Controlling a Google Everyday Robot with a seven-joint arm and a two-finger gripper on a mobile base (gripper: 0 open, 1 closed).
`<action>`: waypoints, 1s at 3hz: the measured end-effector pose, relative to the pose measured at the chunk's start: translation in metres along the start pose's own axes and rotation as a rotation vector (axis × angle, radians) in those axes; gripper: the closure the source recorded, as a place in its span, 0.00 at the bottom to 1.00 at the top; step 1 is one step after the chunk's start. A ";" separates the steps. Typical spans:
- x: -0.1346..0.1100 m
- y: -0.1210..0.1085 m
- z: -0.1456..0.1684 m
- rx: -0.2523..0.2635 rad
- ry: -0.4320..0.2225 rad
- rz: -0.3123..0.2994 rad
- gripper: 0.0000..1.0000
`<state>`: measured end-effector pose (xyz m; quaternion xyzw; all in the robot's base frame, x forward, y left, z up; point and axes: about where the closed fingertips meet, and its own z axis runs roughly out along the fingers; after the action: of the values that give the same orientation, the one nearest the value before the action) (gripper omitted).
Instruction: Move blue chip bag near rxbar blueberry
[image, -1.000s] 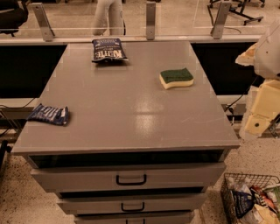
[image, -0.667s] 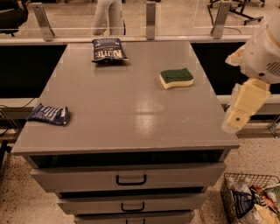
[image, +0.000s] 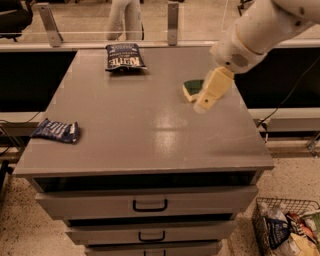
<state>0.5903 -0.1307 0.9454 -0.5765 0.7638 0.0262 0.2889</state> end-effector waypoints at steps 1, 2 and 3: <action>-0.045 -0.042 0.019 0.044 -0.091 0.001 0.00; -0.045 -0.041 0.019 0.044 -0.091 0.001 0.00; -0.051 -0.043 0.027 0.043 -0.124 0.007 0.00</action>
Offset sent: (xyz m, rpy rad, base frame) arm 0.0409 0.0246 0.0098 0.0567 -0.0481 0.0028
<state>0.6481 -0.0905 0.9594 -0.5649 0.7468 0.0462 0.3479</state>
